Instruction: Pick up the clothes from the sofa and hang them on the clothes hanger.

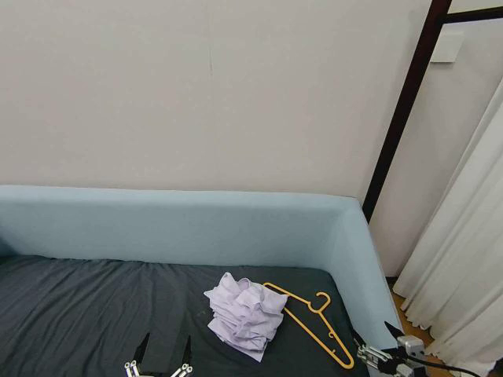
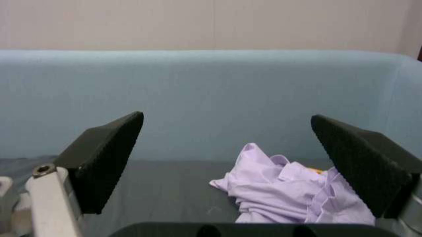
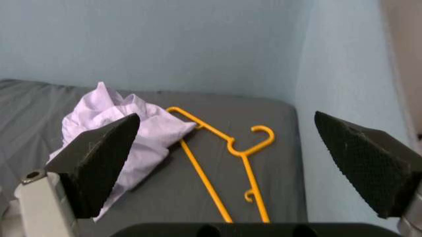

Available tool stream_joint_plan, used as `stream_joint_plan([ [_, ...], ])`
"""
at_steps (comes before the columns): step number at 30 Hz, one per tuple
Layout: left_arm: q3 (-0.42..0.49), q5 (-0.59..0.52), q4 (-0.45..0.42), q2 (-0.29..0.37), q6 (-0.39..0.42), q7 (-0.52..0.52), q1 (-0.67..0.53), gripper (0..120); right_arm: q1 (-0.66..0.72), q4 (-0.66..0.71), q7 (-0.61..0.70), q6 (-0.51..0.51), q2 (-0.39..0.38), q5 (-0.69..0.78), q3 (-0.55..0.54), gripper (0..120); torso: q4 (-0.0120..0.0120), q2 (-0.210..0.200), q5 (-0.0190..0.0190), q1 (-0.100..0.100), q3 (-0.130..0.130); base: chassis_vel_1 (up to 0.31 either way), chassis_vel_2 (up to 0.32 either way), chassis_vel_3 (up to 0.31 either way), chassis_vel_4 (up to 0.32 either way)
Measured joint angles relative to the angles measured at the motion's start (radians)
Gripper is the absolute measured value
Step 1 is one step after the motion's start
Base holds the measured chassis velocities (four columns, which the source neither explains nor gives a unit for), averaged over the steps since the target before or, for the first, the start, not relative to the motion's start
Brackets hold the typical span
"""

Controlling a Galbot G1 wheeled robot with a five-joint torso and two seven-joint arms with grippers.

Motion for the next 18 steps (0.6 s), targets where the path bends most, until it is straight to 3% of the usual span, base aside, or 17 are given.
stream_joint_plan([
  [4,-0.005,0.008,0.006,-0.003,-0.002,0.002,0.007,100,0.211,-0.093,0.008,-0.05,-0.095,0.075,-0.136,100,0.0001,0.0,-0.0001,0.0,0.0,0.0,0.0,0.0,0.0],
  [7,-0.006,0.013,0.007,-0.003,-0.002,0.002,0.008,100,0.291,-0.128,0.01,-0.071,-0.114,0.109,-0.204,100,-0.0001,0.0,0.0001,0.0,0.0,0.0,0.0,0.0,0.0],
  [9,-0.004,0.024,0.009,-0.004,-0.002,0.003,0.009,100,0.421,-0.184,0.014,-0.108,-0.128,0.16,-0.313,100,-0.0003,0.0,-0.0001,0.0,0.0,0.0,0.0,0.0,0.0],
  [15,-0.004,0.04,0.012,-0.016,-0.002,0.004,0.024,100,0.685,-0.353,-0.004,-0.128,-0.102,0.139,-0.592,100,0.0,0.0,0.0,0.0,0.0,0.0,0.0,0.0,0.0],
  [18,-0.008,0.044,0.013,-0.021,-0.005,0.004,0.031,100,0.75,-0.402,0.017,-0.132,-0.069,0.098,-0.686,100,-0.0003,0.0,-0.0002,0.0,0.0,0.0,0.0,0.0,0.0],
])
